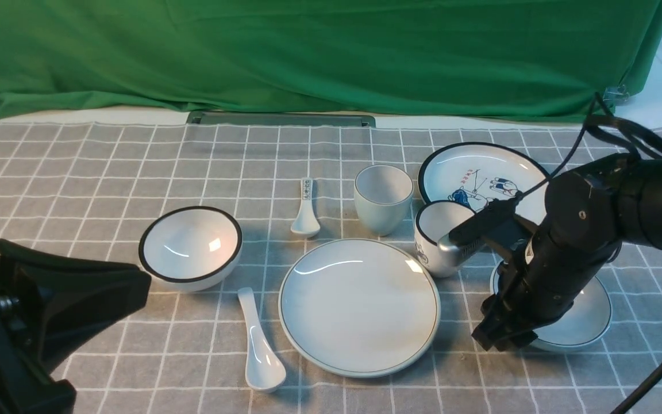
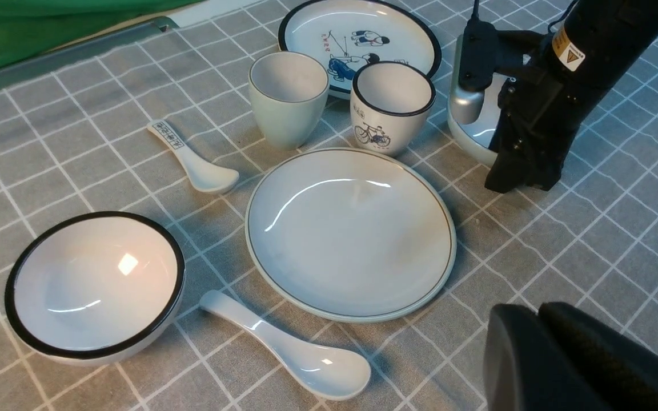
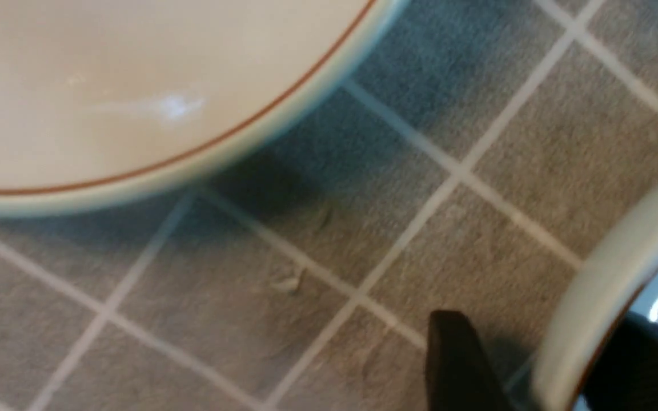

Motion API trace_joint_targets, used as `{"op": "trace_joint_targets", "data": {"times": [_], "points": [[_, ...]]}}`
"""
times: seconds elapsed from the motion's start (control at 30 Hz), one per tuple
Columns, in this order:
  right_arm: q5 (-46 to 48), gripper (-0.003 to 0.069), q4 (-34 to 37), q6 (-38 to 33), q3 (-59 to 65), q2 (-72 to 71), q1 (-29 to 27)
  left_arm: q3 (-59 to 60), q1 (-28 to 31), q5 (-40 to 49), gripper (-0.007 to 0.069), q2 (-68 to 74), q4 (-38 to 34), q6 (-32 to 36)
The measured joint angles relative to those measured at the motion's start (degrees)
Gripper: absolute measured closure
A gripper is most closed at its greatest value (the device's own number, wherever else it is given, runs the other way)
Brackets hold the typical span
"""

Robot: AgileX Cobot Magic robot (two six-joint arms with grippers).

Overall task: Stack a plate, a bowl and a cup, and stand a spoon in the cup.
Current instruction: Use the right arm to grab a blue rice bowl, then use the right arm to put the blue rice bowl into the blue large plate in the middle

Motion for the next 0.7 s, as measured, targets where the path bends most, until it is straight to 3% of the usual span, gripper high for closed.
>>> {"op": "trace_joint_targets", "data": {"times": [0.1, 0.3, 0.4, 0.53, 0.7], "points": [[1.05, 0.0477, -0.87, -0.15, -0.45, -0.15, 0.11, 0.0, 0.0, 0.15, 0.0608, 0.0, 0.21, 0.0], [6.71, 0.0578, -2.18, 1.86, -0.58, -5.76, 3.15, 0.0, 0.0, 0.63, 0.0608, -0.48, 0.81, 0.0], [10.31, 0.0578, -0.89, 4.83, -2.34, -9.73, 8.2, 0.0, 0.0, 0.62, 0.0608, -0.48, 0.86, 0.0], [9.1, 0.0578, -0.03, 6.58, -10.62, -10.54, 19.08, 0.0, -0.04, 0.62, 0.0608, -0.48, 1.02, 0.0], [8.27, 0.0578, -0.08, 6.38, -17.45, -3.64, 23.54, 0.0, -0.04, 0.62, 0.0608, -0.48, 1.02, 0.0]]}}
